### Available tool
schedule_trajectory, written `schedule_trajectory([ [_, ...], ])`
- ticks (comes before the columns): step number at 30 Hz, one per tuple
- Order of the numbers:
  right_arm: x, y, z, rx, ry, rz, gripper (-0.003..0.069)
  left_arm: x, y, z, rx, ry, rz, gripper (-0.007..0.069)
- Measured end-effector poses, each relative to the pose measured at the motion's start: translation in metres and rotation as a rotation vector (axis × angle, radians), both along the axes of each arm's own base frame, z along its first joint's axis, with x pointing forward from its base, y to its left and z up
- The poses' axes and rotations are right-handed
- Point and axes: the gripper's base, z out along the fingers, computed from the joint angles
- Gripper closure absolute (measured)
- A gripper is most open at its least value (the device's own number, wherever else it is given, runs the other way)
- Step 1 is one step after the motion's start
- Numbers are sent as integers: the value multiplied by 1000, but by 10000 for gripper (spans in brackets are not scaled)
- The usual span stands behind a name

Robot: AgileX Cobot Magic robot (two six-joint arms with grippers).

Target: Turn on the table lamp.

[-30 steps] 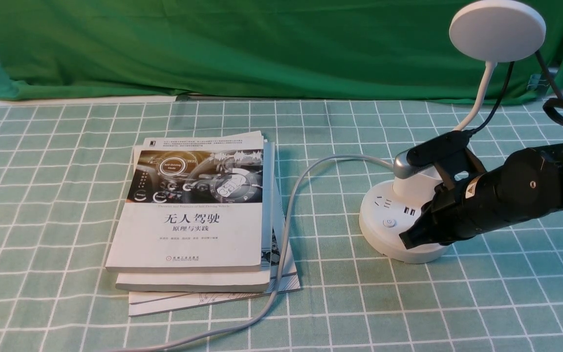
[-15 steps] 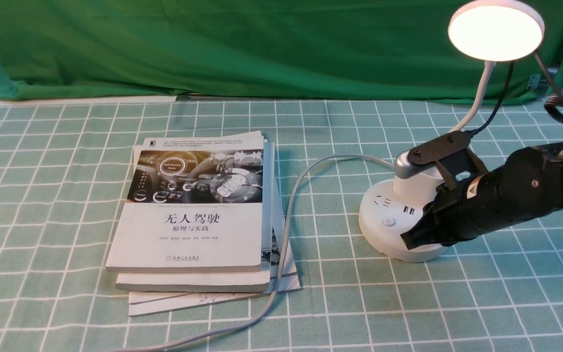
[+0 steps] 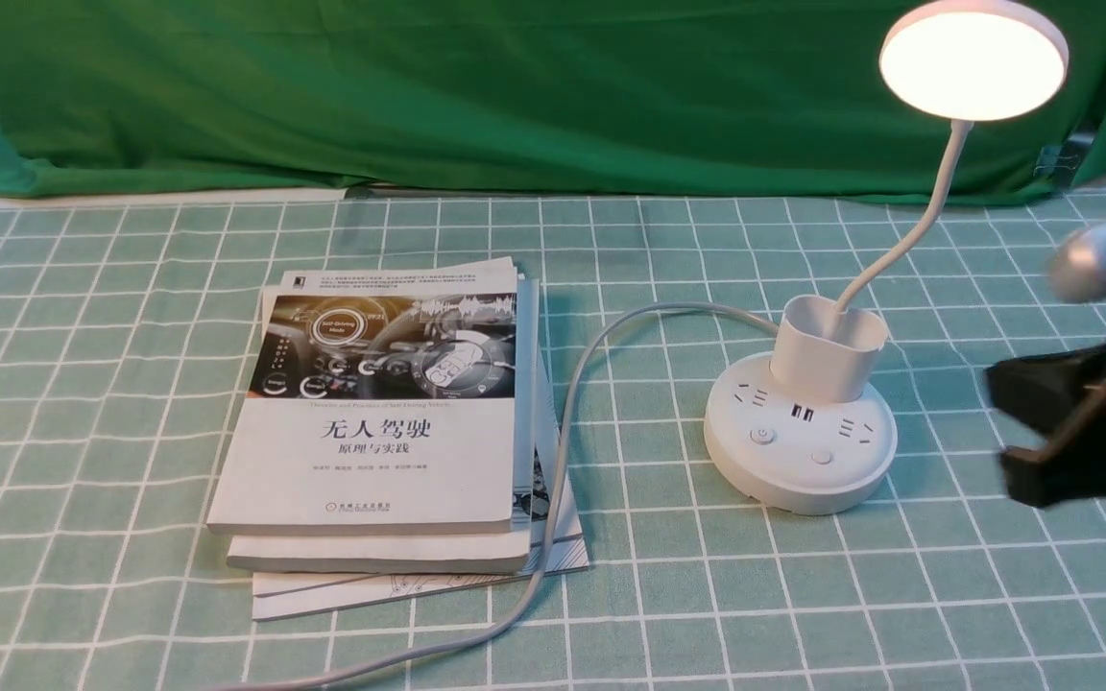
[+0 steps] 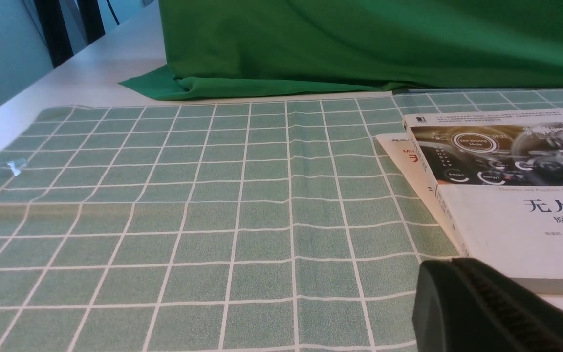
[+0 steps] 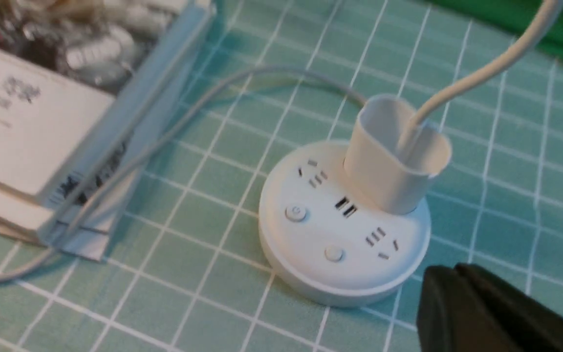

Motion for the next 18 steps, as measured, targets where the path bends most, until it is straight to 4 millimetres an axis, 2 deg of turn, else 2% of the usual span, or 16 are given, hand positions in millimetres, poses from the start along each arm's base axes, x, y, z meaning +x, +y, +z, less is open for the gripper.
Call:
schedule_trajectory([
  [5,-52,-21,17,135,-153,-30,603,0,0,0,-6,0,-1,603],
  [6,-52,-21,16,136,-149,-31,603,0,0,0,-6,0,-1,603],
  [10,-83,-33,25,199,-269,-31,602,0,0,0,-6,0,-1,603],
  [14,-94,-37,29,202,-327,-22,598,0,0,0,0,0,0,603],
  [18,-94,-37,25,152,-356,-6,584,0,0,0,-6,0,-1,603],
])
